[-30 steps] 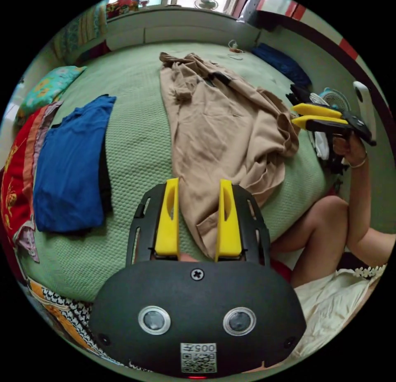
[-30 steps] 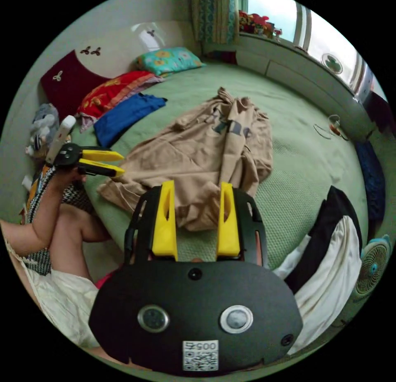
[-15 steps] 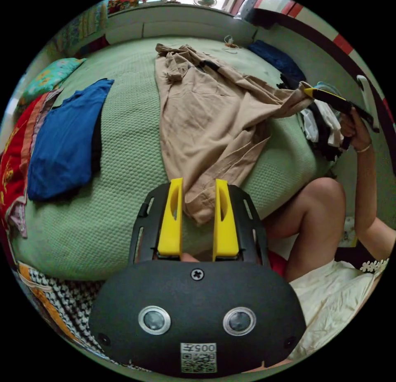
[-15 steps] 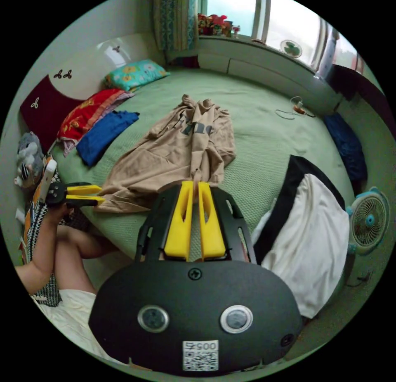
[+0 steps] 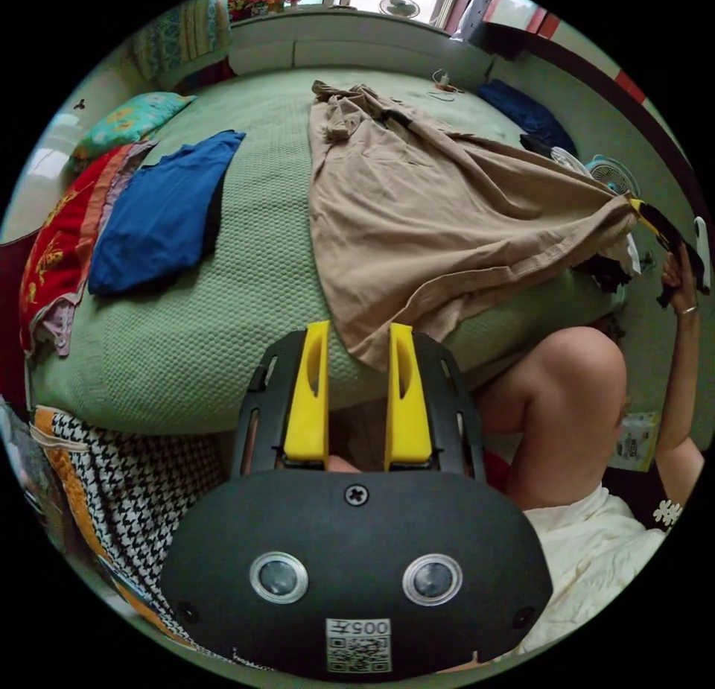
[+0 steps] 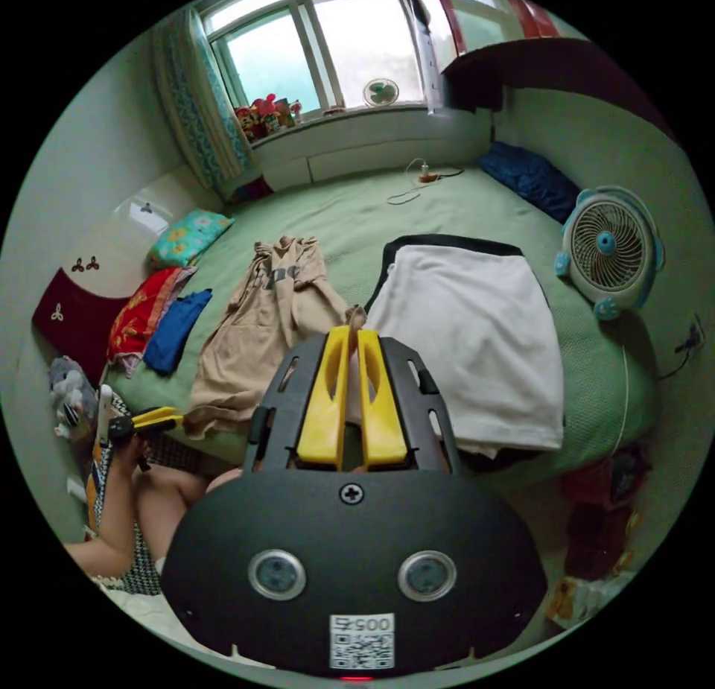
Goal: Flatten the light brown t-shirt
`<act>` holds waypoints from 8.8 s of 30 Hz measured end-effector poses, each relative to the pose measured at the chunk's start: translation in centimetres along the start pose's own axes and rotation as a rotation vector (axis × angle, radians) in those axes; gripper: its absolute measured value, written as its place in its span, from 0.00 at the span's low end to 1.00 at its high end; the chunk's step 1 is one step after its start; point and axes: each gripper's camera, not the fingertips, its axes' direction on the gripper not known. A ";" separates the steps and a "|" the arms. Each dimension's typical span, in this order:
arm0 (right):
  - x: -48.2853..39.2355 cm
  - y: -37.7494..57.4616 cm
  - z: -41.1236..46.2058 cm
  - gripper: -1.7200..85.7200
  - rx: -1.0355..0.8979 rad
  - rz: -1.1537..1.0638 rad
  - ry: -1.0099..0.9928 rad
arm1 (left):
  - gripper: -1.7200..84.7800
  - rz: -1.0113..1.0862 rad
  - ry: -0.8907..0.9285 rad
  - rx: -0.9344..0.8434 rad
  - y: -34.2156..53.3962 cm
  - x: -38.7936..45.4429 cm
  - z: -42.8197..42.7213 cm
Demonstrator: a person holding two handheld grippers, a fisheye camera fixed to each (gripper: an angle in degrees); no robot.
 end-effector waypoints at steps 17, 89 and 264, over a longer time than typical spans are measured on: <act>-1.5 0.1 -0.6 0.00 -0.039 -0.084 -0.050 | 0.07 0.121 -0.095 0.022 -0.1 3.6 -3.7; -10.3 -27.0 50.5 0.12 -0.153 -0.248 0.184 | 0.02 -0.370 -0.096 0.348 -24.8 -13.0 2.5; -42.7 12.7 14.9 0.01 -0.297 -0.110 0.137 | 0.02 -0.340 -0.290 0.108 2.0 23.7 -22.0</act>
